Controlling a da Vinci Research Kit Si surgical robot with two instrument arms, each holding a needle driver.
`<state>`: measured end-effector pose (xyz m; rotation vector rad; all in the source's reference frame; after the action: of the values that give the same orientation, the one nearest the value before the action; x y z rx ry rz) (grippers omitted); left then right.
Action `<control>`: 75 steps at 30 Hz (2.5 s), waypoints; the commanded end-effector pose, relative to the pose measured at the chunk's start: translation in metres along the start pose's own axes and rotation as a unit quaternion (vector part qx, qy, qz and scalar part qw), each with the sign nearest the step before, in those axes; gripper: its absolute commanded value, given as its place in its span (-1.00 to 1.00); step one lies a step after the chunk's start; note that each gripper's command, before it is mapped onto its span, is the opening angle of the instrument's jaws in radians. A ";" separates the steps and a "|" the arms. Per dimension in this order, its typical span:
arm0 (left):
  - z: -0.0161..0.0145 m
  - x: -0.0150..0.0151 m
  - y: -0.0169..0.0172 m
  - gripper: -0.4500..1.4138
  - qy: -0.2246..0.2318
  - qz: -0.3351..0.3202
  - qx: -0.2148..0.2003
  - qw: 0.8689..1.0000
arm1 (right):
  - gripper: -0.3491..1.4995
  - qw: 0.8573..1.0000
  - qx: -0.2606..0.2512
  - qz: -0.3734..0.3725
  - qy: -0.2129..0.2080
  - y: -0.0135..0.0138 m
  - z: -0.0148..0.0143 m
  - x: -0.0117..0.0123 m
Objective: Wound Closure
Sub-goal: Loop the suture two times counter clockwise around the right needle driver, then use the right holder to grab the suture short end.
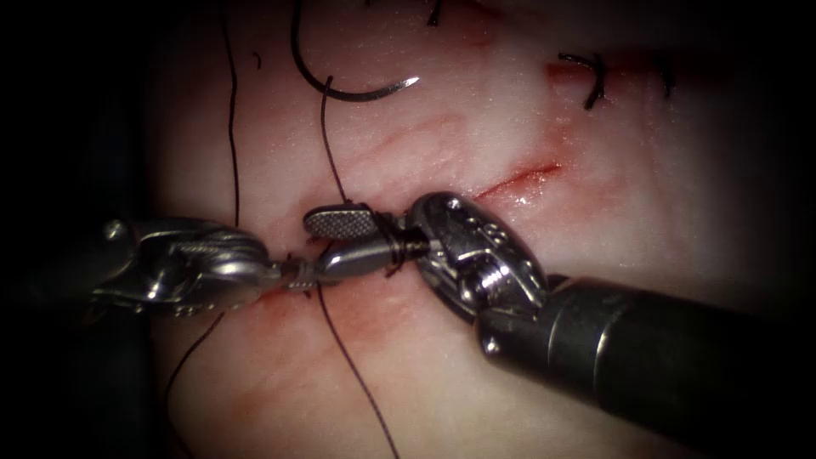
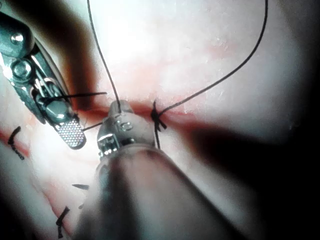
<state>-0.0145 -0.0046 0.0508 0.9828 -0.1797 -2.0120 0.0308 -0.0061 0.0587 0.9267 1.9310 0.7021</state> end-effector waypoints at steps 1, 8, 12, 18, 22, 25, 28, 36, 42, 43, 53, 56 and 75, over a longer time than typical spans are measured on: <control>0.0006 -0.0003 -0.0007 -0.89 0.000 0.000 0.005 1.000 | 0.09 1.000 -0.001 -0.001 0.010 0.0009 0.0014 0.0001; 0.0000 0.0000 -0.0018 -0.89 0.005 -0.010 0.028 1.000 | 0.03 0.999 -0.014 -0.002 0.039 0.0014 0.0024 0.0001; -0.0002 0.0006 -0.0018 -0.89 0.001 -0.011 0.032 0.999 | 0.05 0.999 -0.016 -0.022 0.044 0.0021 0.0023 0.0006; -0.0005 0.0011 -0.0023 -0.89 -0.004 -0.029 0.041 0.999 | 0.07 0.994 -0.092 -0.063 -0.001 0.0026 0.0018 0.0010; -0.0009 0.0009 -0.0029 -0.89 -0.008 -0.044 0.052 0.998 | 0.07 0.980 -0.159 -0.110 -0.045 0.0027 0.0011 0.0013; -0.0010 0.0006 -0.0030 -0.89 -0.011 -0.050 0.054 0.997 | 0.07 0.968 -0.206 -0.127 -0.066 0.0026 0.0006 0.0013; -0.0010 0.0002 -0.0029 -0.89 -0.015 -0.056 0.054 0.997 | 0.05 0.955 -0.250 -0.141 -0.073 0.0026 0.0001 0.0009; -0.0008 -0.0012 -0.0032 -0.89 -0.024 -0.081 0.064 0.994 | 0.03 0.930 -0.332 -0.136 -0.083 0.0033 -0.0004 0.0009; -0.0005 -0.0021 -0.0032 -0.89 -0.025 -0.091 0.066 0.993 | 0.07 0.913 -0.383 -0.119 -0.077 0.0042 -0.0005 0.0011; -0.0005 -0.0022 -0.0032 -0.89 -0.025 -0.091 0.066 0.993 | 0.07 0.911 -0.386 -0.119 -0.077 0.0043 -0.0005 0.0012; -0.0004 -0.0025 -0.0034 -0.89 -0.027 -0.092 0.068 0.993 | 0.07 0.908 -0.396 -0.106 -0.092 0.0037 -0.0014 0.0013; -0.0003 -0.0025 -0.0036 -0.89 -0.028 -0.093 0.068 0.993 | 0.09 0.907 -0.399 -0.103 -0.092 0.0033 -0.0017 0.0013; 0.0002 -0.0023 -0.0042 -0.89 -0.031 -0.096 0.069 0.992 | 0.32 0.892 -0.441 -0.059 -0.083 0.0048 -0.0008 0.0005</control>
<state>-0.0161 -0.0008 0.0501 1.0585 -0.2649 -2.2341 0.0307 -0.0036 0.0622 0.2781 1.2606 1.2332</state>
